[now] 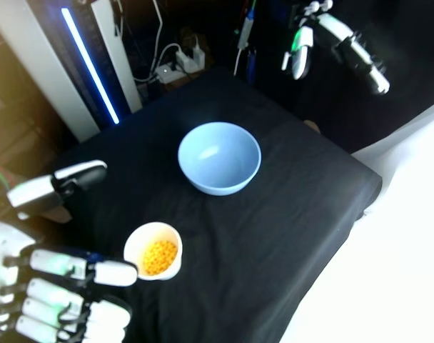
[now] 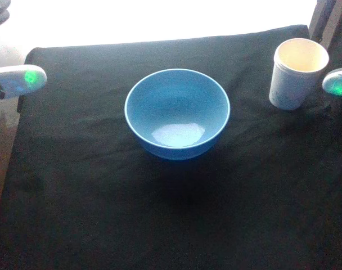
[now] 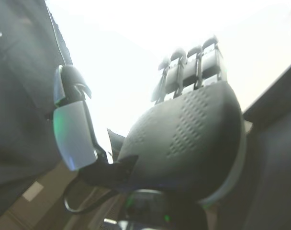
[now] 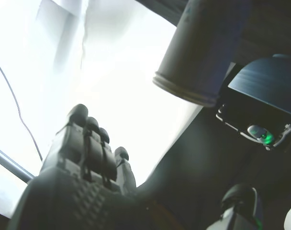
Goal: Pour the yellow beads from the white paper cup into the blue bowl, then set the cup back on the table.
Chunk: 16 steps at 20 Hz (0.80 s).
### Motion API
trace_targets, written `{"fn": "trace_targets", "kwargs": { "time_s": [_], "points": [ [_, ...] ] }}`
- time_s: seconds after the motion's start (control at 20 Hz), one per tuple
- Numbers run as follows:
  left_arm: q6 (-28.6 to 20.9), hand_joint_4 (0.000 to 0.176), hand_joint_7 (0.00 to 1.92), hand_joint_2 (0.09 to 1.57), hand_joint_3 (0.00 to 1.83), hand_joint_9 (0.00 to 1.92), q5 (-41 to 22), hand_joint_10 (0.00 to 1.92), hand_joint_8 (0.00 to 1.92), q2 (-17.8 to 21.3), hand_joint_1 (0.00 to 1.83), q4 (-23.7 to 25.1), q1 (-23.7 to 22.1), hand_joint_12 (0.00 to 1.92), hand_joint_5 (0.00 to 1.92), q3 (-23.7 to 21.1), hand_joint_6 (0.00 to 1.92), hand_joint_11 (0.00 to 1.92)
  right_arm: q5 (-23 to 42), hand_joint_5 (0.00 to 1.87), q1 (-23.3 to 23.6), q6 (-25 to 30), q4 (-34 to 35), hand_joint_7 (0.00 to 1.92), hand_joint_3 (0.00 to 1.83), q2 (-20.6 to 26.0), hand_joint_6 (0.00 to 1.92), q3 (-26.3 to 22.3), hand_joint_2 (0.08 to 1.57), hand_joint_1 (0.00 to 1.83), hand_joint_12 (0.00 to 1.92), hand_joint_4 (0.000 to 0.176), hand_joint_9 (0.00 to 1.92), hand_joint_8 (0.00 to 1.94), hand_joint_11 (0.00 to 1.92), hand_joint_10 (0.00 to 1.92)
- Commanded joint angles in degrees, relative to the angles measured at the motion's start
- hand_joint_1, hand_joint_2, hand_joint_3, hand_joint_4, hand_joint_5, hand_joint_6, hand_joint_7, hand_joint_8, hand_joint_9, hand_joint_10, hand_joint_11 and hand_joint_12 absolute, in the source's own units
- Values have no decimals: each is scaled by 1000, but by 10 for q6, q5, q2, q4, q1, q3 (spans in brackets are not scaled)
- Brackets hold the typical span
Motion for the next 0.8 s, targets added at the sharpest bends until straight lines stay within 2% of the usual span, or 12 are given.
{"fn": "trace_targets", "kwargs": {
  "time_s": [0.0, 0.05, 0.1, 0.25, 0.3, 0.35, 0.4, 0.45, 0.5, 0.55, 0.7, 0.75],
  "points": [
    [-4, 0, 181, 777, 12, 64, -70, 15, 6, -1, 489, -10, -4, 81, 27, 3, 2, 0, 59, 16, 4, 5, 16, 8, 24, -1, 4, 6, 532, 693, 200, 101, 9, 3, 0, 7],
    [-5, 0, 177, 783, 7, 56, -70, 7, 2, -2, 483, -10, -4, 35, 24, 3, 0, 0, 57, 2, 4, 5, 17, 3, 27, -4, 0, 8, 546, 686, 201, 112, 12, 1, 5, 7],
    [-6, 0, 183, 789, 7, 53, -71, 4, 4, -4, 483, -9, -4, 26, 20, 3, 0, 1, 55, 0, 4, 5, 19, 0, 20, -8, 0, 10, 553, 692, 167, 116, 3, 0, 0, 1],
    [-10, 0, 233, 769, 0, 90, -69, 15, 16, -12, 478, -7, -4, 38, 28, 5, 3, 22, 43, 0, 4, 5, 26, 0, 6, -19, 0, 22, 567, 679, 3, 150, 0, 0, 0, 0],
    [-11, 0, 235, 771, 0, 98, -67, 16, 15, -15, 498, -5, -4, 36, 25, 6, 1, 14, 34, 0, 4, 5, 28, 0, 5, -24, 0, 28, 567, 686, 0, 140, 0, 0, 0, 0],
    [-13, 0, 220, 767, 0, 97, -67, 14, 7, -17, 491, -4, -4, 40, 14, 7, 0, 19, 29, 0, 4, 5, 30, 0, 5, -28, 0, 32, 567, 691, 0, 141, 0, 0, 0, 0],
    [-21, 0, 197, 765, 0, 81, -66, 6, 1, -21, 501, -1, -4, 35, 10, 11, 0, 3, 15, 0, 4, 5, 33, 0, 5, -37, 0, 42, 568, 708, 0, 148, 0, 0, 0, 0],
    [-22, 0, 197, 763, 0, 86, -65, 7, 2, -22, 498, 0, -4, 43, 8, 11, 0, 16, 5, 0, 4, 5, 36, 0, 4, -43, 0, 49, 568, 728, 0, 166, 0, 0, 0, 0],
    [-22, 0, 197, 757, 0, 79, -66, 4, 2, -23, 493, 1, -4, 46, 13, 11, 2, 21, -2, 0, 4, 5, 41, 0, 7, -49, 0, 55, 575, 735, 0, 136, 0, 0, 0, 0],
    [-23, 0, 203, 763, 0, 79, -67, 3, 4, -24, 501, 2, -4, 43, 13, 11, 2, 9, -3, 0, 4, 5, 55, 0, 11, -58, 0, 61, 585, 746, 0, 122, 0, 0, 0, 0],
    [-24, 0, 204, 770, 1, 75, -69, 1, 3, -25, 476, 3, -3, 52, 4, 11, 1, 17, -1, 39, 2, 32, 82, 24, 10, -92, 14, 86, 589, 732, 0, 122, 0, 9, 0, 0],
    [-25, 0, 201, 766, 0, 68, -70, 0, 2, -26, 487, 3, -3, 49, 5, 11, 1, 4, 1, 45, 0, 39, 90, 28, 12, -103, 15, 94, 597, 723, 0, 110, 0, 10, 0, 0]
  ]
}}
